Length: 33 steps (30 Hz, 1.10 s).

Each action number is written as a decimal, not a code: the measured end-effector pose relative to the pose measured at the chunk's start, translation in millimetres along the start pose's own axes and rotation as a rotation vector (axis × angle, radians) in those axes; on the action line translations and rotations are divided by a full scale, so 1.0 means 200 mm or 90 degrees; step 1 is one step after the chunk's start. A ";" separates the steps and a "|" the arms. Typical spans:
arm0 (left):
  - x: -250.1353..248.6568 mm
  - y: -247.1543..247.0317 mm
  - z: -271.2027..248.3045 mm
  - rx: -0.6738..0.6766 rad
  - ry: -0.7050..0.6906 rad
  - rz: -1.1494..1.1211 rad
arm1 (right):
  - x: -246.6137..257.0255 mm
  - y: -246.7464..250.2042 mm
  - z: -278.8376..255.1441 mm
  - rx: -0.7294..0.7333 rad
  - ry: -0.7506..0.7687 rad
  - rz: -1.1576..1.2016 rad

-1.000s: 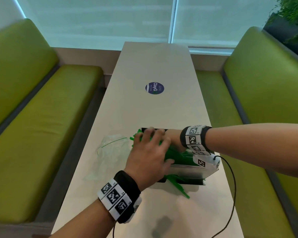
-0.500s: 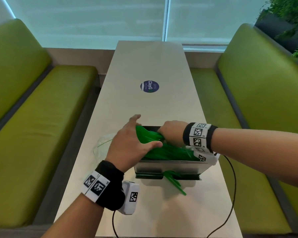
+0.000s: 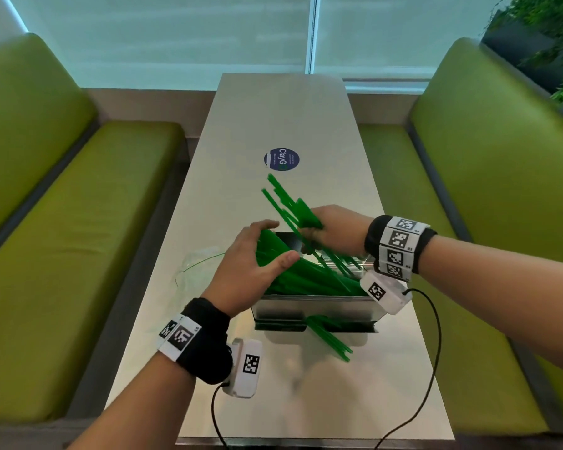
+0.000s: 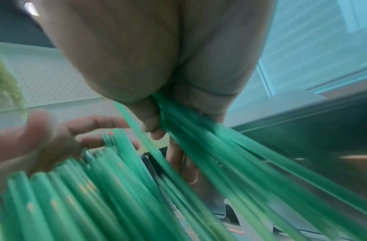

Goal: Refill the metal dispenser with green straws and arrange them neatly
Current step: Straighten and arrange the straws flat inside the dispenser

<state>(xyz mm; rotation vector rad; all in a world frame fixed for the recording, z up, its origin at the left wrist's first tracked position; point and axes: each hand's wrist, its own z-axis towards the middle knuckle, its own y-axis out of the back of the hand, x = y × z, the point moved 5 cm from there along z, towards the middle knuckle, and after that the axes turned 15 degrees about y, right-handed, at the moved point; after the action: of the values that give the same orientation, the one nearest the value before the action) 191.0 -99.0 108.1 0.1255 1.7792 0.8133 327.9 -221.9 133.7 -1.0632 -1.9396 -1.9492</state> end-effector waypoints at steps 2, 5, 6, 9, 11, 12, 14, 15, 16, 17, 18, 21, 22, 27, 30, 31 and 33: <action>0.01 0.03 0.02 -0.036 -0.015 0.004 | 0.00 0.00 -0.01 -0.027 -0.008 0.056; 0.01 0.08 0.06 -0.027 -0.001 -0.078 | 0.00 -0.04 -0.01 -0.015 0.003 0.061; 0.01 0.07 0.08 -0.021 0.003 -0.086 | 0.01 -0.06 0.00 -0.001 0.010 0.053; -0.02 0.07 0.09 -0.093 -0.022 -0.068 | 0.00 -0.08 0.00 0.014 0.008 0.046; -0.02 0.06 0.10 -0.121 -0.026 -0.058 | 0.00 -0.07 -0.02 0.011 -0.002 0.069; -0.01 0.06 0.12 -0.115 -0.027 -0.040 | -0.01 -0.07 -0.03 0.011 -0.006 0.084; -0.02 0.03 0.13 -0.090 -0.062 0.035 | -0.02 -0.07 -0.05 0.024 -0.007 0.132; -0.04 0.02 0.14 -0.086 -0.098 0.095 | -0.03 -0.08 -0.06 0.033 -0.005 0.154; -0.06 0.01 0.14 -0.094 -0.137 0.177 | -0.03 -0.08 -0.07 0.042 -0.005 0.165; -0.09 0.00 0.13 -0.108 -0.182 0.275 | -0.03 -0.08 -0.07 0.052 -0.004 0.166; -0.12 -0.01 0.13 -0.120 -0.224 0.376 | -0.03 -0.09 -0.08 0.059 -0.003 0.160; -0.17 -0.04 0.12 -0.119 -0.300 0.567 | -0.06 -0.08 -0.08 0.050 -0.001 0.137; -0.18 -0.04 0.12 -0.101 -0.299 0.588 | -0.07 -0.07 -0.09 0.036 -0.005 0.130; -0.19 -0.06 0.15 -0.059 -0.329 0.634 | -0.12 -0.02 -0.12 -0.085 -0.013 0.221; -0.19 -0.14 0.12 0.006 -0.398 0.668 | -0.15 0.05 -0.13 -0.187 -0.018 0.275; -0.20 -0.17 0.12 0.044 -0.399 0.666 | -0.17 0.07 -0.14 -0.200 -0.017 0.279; -0.20 -0.20 0.14 0.134 -0.319 0.648 | -0.18 0.09 -0.13 -0.205 -0.024 0.284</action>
<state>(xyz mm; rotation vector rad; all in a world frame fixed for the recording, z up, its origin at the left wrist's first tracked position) 242.3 -135.1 112.1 1.3320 1.2446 1.1475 355.0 -259.9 129.1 -1.4706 -1.2747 -2.0161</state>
